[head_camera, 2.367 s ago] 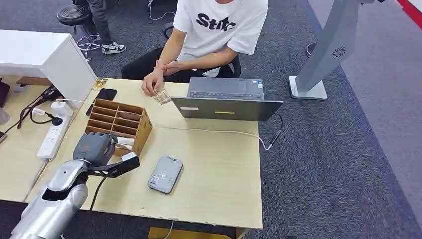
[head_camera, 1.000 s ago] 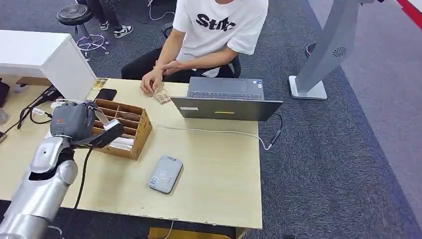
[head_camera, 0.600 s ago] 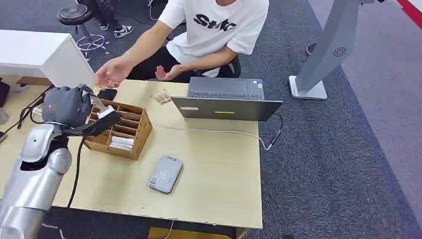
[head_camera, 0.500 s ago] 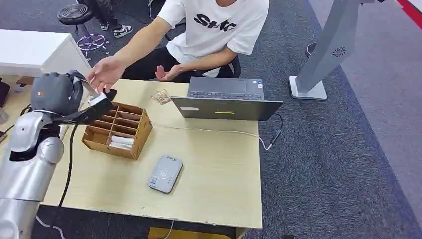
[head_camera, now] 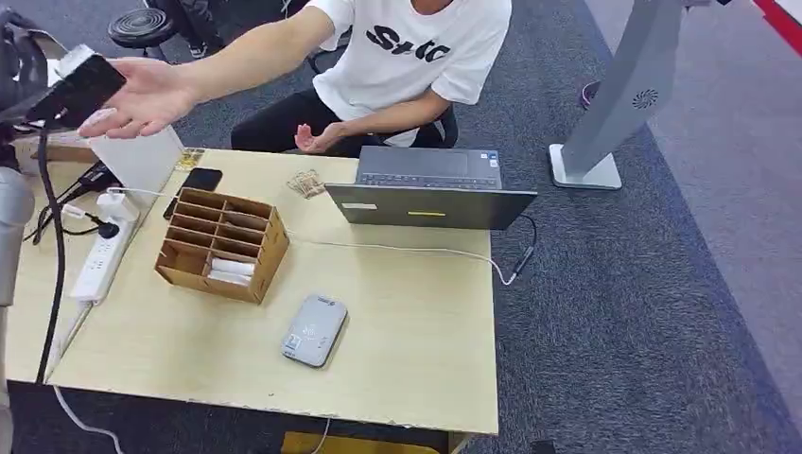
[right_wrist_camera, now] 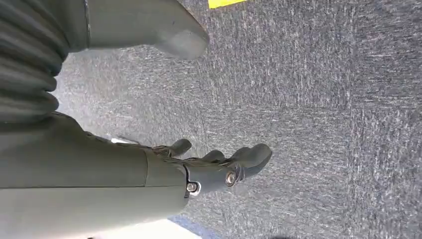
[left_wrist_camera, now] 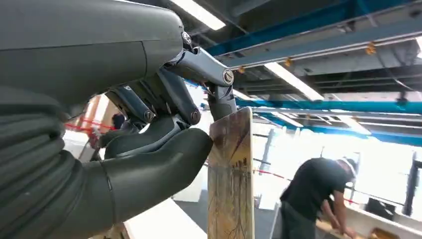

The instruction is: Pass the card to the sensor for recognition and then transmit it.

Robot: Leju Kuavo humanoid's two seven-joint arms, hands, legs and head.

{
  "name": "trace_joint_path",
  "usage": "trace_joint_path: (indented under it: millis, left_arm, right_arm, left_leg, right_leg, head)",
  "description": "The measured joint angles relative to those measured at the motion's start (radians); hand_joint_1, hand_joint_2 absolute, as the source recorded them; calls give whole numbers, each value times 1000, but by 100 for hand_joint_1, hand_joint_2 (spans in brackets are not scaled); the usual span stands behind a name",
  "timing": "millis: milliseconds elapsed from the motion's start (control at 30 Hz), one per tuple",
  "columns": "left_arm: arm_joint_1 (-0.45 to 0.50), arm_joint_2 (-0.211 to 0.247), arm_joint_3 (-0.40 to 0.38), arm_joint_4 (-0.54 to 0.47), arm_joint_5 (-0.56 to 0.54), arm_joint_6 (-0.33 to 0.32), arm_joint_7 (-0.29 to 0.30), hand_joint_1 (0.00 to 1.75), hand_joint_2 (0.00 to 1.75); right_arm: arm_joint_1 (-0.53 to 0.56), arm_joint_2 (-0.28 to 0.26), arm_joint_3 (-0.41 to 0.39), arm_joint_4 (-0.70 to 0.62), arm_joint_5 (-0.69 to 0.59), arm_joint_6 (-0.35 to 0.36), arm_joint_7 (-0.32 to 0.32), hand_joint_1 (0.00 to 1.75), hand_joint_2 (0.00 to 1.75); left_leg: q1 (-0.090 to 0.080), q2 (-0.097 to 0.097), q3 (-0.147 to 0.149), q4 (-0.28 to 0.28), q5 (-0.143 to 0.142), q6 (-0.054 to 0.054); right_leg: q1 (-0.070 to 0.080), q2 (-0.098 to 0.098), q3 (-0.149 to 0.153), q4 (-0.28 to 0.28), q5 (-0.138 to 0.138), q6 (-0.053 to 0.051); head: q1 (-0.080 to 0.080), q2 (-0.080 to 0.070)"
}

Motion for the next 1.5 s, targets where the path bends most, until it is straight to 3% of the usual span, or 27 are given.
trace_joint_path:
  millis: [367, 400, 433, 467, 600, 667, 733, 1367, 1500]
  left_arm:
    - [-48, -11, 19, 124, 21, 33, -7, 175, 175]
    - [-48, -15, 19, 132, 24, 35, -8, 155, 175]
    - [-48, -18, 19, 138, 31, 40, -13, 70, 175]
    - [-48, -22, 19, 142, 43, 48, -21, 61, 175]
    - [-49, -44, 47, 145, 117, 94, -46, 66, 175]
    - [-49, -53, 61, 145, 132, 97, -50, 40, 175]
    - [-50, -58, 73, 145, 141, 98, -58, 0, 175]
    - [-9, -88, 96, 66, 217, 77, -78, 0, 175]
    - [50, -88, 96, 29, 240, 88, -120, 0, 175]
  right_arm:
    - [-9, 6, 0, 0, 13, 2, 7, 0, 175]
    - [-9, 6, 0, 0, 13, 2, 8, 0, 175]
    - [-8, 6, 0, 0, 14, 2, 9, 0, 175]
    - [-8, 6, 0, 0, 14, 2, 9, 0, 175]
    - [-8, 6, 0, 0, 19, 2, 9, 0, 175]
    - [-8, 8, 0, 0, 22, 2, 9, 0, 175]
    - [-8, 9, 0, 0, 23, 2, 9, 0, 175]
    - [-7, 11, -1, 0, 45, 2, 13, 0, 175]
    - [-5, 11, -15, 0, 40, -1, 4, 0, 175]
  left_leg:
    - [0, 0, 0, 0, 0, 0]
    - [0, 0, 0, 0, 0, 0]
    - [0, 0, 0, 0, 0, 0]
    - [0, 0, 0, 0, 0, 0]
    - [0, 0, 0, 0, 0, 0]
    - [0, 0, 0, 0, 0, 0]
    - [0, 0, 0, 0, 0, 0]
    - [0, 0, 0, 0, 0, 0]
    - [0, 0, 0, 0, 0, 0]
  right_leg:
    - [0, 0, 0, 0, 0, 0]
    - [0, 0, 0, 0, 0, 0]
    - [0, 0, 0, 0, 0, 0]
    - [0, 0, 0, 0, 0, 0]
    - [0, 0, 0, 0, 0, 0]
    - [0, 0, 0, 0, 0, 0]
    - [0, 0, 0, 0, 0, 0]
    - [0, 0, 0, 0, 1, 1]
    - [0, 0, 0, 0, 1, 1]
  head:
    - [0, 0]
    - [0, 0]
    - [1, 0]
    - [0, 0]
    - [0, 0]
    - [1, 0]
    - [0, 0]
    - [0, 0]
    - [0, 0]
